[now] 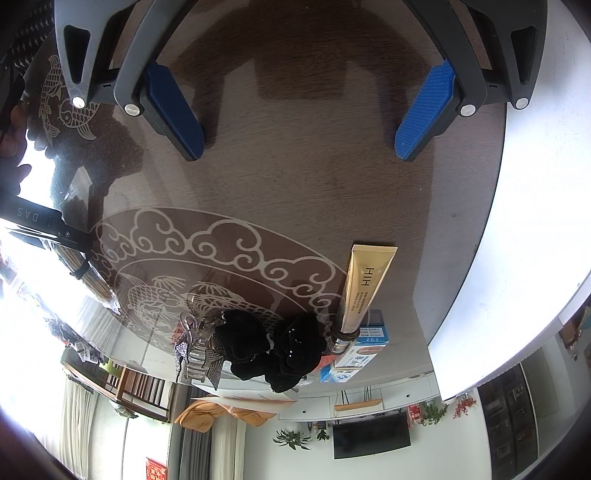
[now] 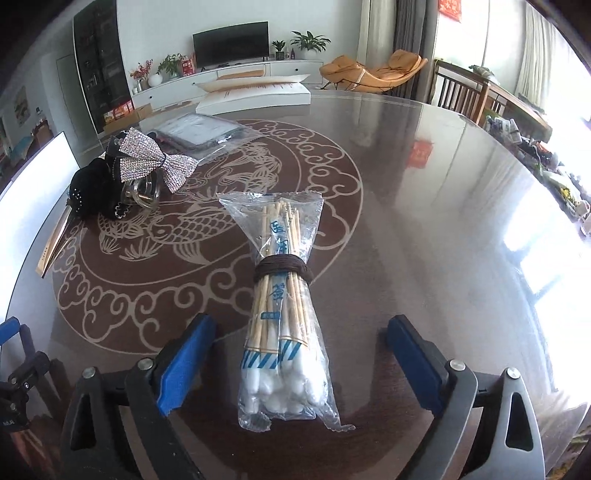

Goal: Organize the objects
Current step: 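Grasp the gold HIH tube with the left tool while the right tool holds the swabs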

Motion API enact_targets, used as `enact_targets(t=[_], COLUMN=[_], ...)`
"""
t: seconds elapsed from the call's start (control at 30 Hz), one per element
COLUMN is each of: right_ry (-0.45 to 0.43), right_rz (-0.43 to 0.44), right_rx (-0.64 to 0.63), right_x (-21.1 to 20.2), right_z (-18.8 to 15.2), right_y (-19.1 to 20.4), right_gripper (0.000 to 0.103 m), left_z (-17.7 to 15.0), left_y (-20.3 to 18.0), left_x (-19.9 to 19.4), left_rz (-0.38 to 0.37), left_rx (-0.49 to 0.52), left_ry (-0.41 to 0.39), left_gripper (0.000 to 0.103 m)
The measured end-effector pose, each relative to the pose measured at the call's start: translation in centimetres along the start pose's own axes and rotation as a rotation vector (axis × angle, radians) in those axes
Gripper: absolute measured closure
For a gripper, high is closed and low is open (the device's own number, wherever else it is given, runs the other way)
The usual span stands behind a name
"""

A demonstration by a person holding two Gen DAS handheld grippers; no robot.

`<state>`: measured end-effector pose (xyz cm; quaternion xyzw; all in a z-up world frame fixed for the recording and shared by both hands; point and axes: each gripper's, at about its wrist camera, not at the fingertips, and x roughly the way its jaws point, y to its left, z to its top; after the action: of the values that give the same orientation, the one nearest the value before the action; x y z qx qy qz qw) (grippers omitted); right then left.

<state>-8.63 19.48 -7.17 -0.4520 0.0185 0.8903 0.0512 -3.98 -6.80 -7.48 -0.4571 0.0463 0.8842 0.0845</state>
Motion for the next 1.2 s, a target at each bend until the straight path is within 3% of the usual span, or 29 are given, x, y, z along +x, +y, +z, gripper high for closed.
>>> enact_targets(t=[0.1,0.2,0.33,0.47,0.57,0.73,0.93,1.03,1.07,1.13,1.2], right_ry=[0.003,0.003,0.003,0.003,0.003,0.003,0.003,0.003,0.003,0.003,0.003], right_rz=[0.004,0.003,0.003,0.003,0.003,0.004,0.003,0.003,0.003,0.003,0.003], right_rx=[-0.001,-0.001,-0.001,-0.001,-0.001,-0.001,-0.001,-0.001,-0.001,-0.001,-0.001], right_x=[0.1,0.2,0.2,0.2,0.2,0.2,0.2,0.2,0.2,0.2,0.2], right_z=[-0.1,0.0,0.0,0.0,0.0,0.0,0.0,0.0,0.0,0.0,0.0], right_y=[0.1,0.1,0.1,0.1,0.1,0.1,0.1,0.1,0.1,0.1,0.1], right_gripper=[0.006,0.006,0.005,0.005,0.005,0.005,0.005,0.005,0.005,0.005,0.005], left_z=[0.1,0.9,3.3,7.1,9.1,11.0,13.0,14.1,14.3,14.8,15.0], left_y=[0.0,0.0,0.5,1.0,1.4,2.9,5.6,5.8,5.6,5.1,5.0], left_x=[0.0,0.2,-1.5,-1.0,1.0,4.9,8.9,10.0,10.3,10.1,9.8], left_rz=[0.0,-0.004,-0.043,-0.024,0.027,0.048,0.027,0.049,0.055,0.037,0.033], left_rx=[0.003,-0.004,-0.036,-0.047,-0.033,-0.056,-0.148,-0.123,-0.096,-0.043,-0.035], left_ry=[0.01,0.07,-0.012,-0.005,0.031,0.101,0.128,0.107,0.1,0.055,0.026], left_gripper=[0.0,0.0,0.0,0.0,0.0,0.002,0.003,0.003,0.007,0.025,0.062])
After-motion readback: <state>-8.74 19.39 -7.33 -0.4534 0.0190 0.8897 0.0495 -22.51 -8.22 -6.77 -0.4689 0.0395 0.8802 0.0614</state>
